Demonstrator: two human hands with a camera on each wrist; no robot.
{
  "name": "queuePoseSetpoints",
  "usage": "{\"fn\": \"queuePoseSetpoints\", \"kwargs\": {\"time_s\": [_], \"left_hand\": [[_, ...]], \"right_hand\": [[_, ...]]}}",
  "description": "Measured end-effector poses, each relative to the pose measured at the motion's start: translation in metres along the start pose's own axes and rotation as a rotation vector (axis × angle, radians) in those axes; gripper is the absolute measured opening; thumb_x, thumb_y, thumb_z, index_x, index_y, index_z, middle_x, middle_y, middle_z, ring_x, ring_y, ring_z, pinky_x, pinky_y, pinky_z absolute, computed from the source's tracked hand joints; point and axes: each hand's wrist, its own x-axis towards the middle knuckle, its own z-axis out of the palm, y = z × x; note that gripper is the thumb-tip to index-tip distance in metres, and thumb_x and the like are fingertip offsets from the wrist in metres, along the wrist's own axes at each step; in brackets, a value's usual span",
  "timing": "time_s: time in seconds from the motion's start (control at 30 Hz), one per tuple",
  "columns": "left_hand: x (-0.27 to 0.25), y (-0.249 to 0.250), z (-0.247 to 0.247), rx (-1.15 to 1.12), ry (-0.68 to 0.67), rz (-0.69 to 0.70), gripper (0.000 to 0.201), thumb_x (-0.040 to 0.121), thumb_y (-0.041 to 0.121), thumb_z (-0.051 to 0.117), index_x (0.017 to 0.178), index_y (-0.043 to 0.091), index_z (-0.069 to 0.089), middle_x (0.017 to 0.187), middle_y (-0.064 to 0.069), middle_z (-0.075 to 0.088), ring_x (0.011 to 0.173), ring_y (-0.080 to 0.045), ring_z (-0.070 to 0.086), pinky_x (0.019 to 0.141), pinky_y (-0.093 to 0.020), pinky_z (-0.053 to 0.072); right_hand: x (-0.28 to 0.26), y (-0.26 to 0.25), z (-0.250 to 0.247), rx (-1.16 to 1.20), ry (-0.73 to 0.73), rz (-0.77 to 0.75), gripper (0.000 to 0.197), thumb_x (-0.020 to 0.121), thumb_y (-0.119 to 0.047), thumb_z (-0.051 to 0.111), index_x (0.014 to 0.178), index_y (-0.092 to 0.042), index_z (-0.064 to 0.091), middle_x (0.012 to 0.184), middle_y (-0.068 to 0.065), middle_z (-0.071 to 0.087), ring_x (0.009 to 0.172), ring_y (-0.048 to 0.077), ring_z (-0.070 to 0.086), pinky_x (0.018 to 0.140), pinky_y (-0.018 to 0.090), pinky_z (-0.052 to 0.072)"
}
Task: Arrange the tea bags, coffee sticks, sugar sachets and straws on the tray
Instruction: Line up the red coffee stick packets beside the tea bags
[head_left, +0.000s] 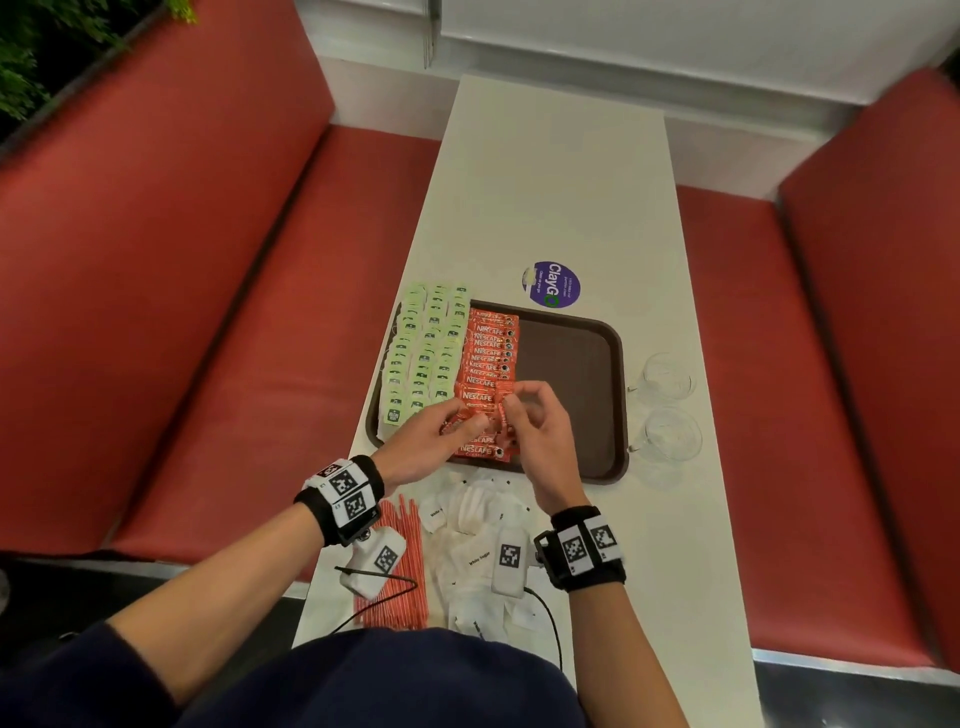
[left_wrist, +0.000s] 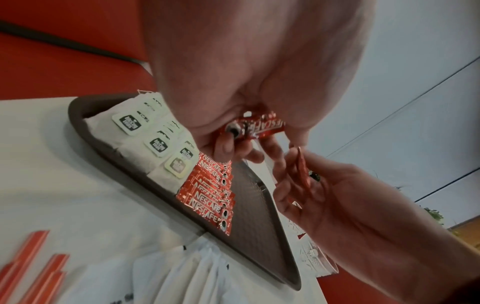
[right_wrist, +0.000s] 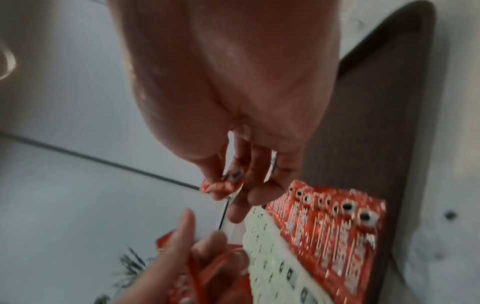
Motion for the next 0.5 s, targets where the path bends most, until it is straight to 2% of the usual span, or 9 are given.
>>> {"fn": "queuePoseSetpoints", "kwargs": {"time_s": [0.07,0.17,0.23,0.3,0.37,0.43,0.5], "left_hand": [[0.003,0.001,-0.003,-0.024,0.096,0.022,0.021,0.104,0.048,0.065,0.107,0.028,0.071,0.089,0.025,0.072,0.084,0.007,0.065,0.077,-0.01,0.047],[0.008,0.001,-0.005,-0.062,0.157,0.05,0.024,0.103,0.038,0.072,0.106,0.014,0.073,0.093,0.007,0.075,0.087,-0.002,0.069,0.077,-0.01,0.049],[0.01,0.0,-0.005,-0.094,0.173,0.053,0.022,0.104,0.028,0.072,0.103,0.006,0.073,0.09,0.002,0.076,0.085,-0.004,0.07,0.076,-0.011,0.051],[0.01,-0.004,-0.007,-0.134,0.214,0.04,0.02,0.104,0.025,0.072,0.102,0.006,0.073,0.09,-0.001,0.078,0.088,-0.005,0.072,0.077,-0.01,0.051],[0.007,-0.009,-0.009,-0.148,0.248,0.024,0.017,0.104,0.027,0.072,0.102,0.01,0.073,0.093,-0.003,0.08,0.097,-0.007,0.073,0.081,-0.01,0.05],[0.004,-0.017,-0.009,-0.166,0.249,-0.001,0.016,0.104,0.027,0.072,0.103,0.011,0.073,0.096,-0.006,0.081,0.104,-0.009,0.074,0.084,-0.012,0.049],[0.002,-0.023,-0.007,-0.172,0.241,-0.024,0.015,0.103,0.028,0.073,0.103,0.013,0.074,0.097,-0.006,0.081,0.103,-0.011,0.075,0.087,-0.018,0.051]], "right_hand": [[0.0,-0.007,-0.002,-0.14,-0.029,-0.067,0.008,0.11,-0.026,0.066,0.116,-0.022,0.068,0.097,0.009,0.078,0.077,0.022,0.072,0.07,0.038,0.06],[-0.001,-0.013,0.0,-0.279,-0.089,-0.105,0.01,0.105,-0.028,0.073,0.113,-0.023,0.069,0.093,0.002,0.079,0.081,0.023,0.076,0.076,0.043,0.066],[-0.001,-0.013,0.0,-0.278,-0.09,-0.087,0.014,0.103,-0.028,0.076,0.112,-0.021,0.068,0.093,0.002,0.08,0.087,0.025,0.078,0.079,0.043,0.067],[-0.002,-0.012,-0.006,-0.248,-0.098,-0.046,0.015,0.1,-0.027,0.079,0.11,-0.02,0.071,0.097,0.003,0.08,0.093,0.025,0.078,0.083,0.043,0.067],[-0.002,-0.006,-0.017,-0.275,-0.123,-0.025,0.012,0.098,-0.025,0.082,0.107,-0.023,0.075,0.101,0.001,0.08,0.099,0.023,0.078,0.089,0.048,0.066],[-0.003,0.0,-0.024,-0.297,-0.15,0.003,0.012,0.096,-0.021,0.083,0.106,-0.024,0.078,0.104,0.0,0.08,0.103,0.022,0.077,0.094,0.049,0.065],[-0.001,0.005,-0.027,-0.32,-0.154,0.023,0.013,0.096,-0.018,0.084,0.106,-0.024,0.079,0.104,-0.001,0.08,0.103,0.02,0.077,0.094,0.047,0.065]]}}
